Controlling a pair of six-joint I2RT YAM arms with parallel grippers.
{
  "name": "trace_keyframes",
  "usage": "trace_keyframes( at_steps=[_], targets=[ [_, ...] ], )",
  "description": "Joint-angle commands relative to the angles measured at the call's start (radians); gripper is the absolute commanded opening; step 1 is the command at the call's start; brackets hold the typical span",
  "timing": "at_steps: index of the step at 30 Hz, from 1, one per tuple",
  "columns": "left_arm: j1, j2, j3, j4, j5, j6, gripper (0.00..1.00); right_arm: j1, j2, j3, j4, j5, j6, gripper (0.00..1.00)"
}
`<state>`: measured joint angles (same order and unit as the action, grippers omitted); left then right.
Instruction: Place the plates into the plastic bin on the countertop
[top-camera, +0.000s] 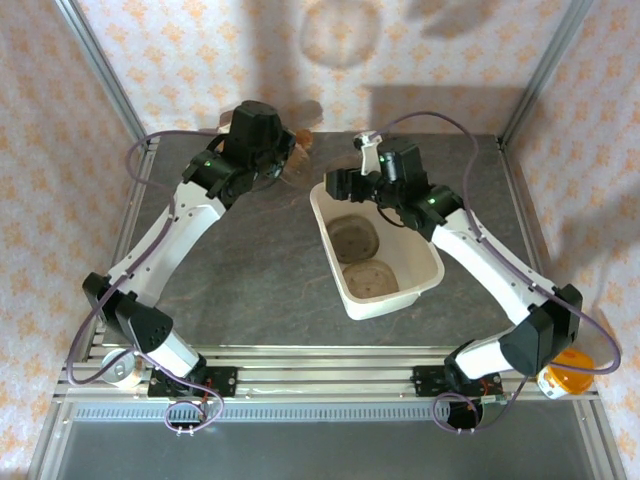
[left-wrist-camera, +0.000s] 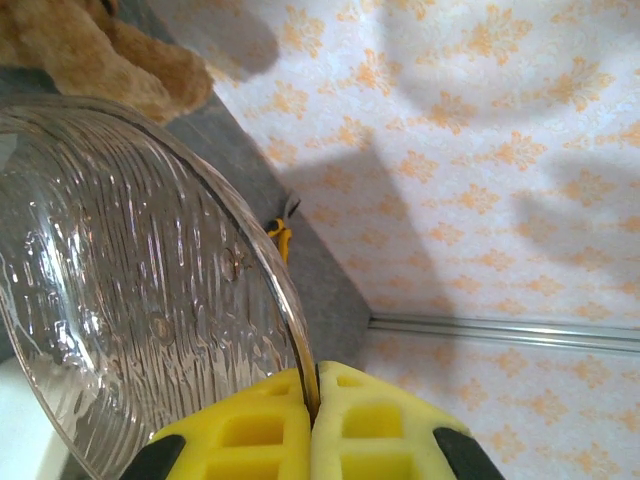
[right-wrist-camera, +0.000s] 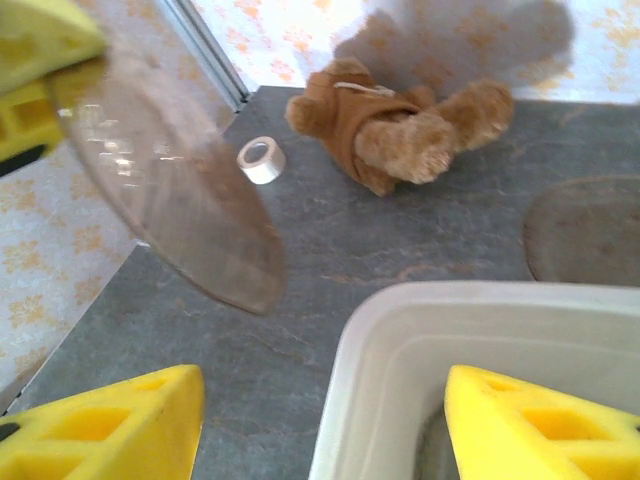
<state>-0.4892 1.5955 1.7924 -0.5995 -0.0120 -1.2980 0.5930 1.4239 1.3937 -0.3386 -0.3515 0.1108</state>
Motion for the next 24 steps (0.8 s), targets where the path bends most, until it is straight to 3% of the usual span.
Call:
trace_keyframes(
  at_steps=[1, 7, 12, 24],
  targets=[
    [-0.009, 0.032, 0.059, 0.049, -0.009, -0.068, 0.0, 0.023, 0.02, 0.036, 0.12, 0.054, -0.068, 0.65],
    [-0.016, 0.06, 0.088, 0.062, 0.025, -0.102, 0.0, 0.054, 0.064, 0.044, 0.148, 0.176, -0.124, 0.6],
    [-0.018, 0.073, 0.091, 0.07, 0.048, -0.13, 0.0, 0.056, 0.083, 0.008, 0.232, 0.205, -0.136, 0.55],
    [-0.018, 0.086, 0.087, 0.073, 0.064, -0.165, 0.0, 0.084, 0.112, -0.059, 0.347, 0.308, -0.201, 0.32]
  ],
)
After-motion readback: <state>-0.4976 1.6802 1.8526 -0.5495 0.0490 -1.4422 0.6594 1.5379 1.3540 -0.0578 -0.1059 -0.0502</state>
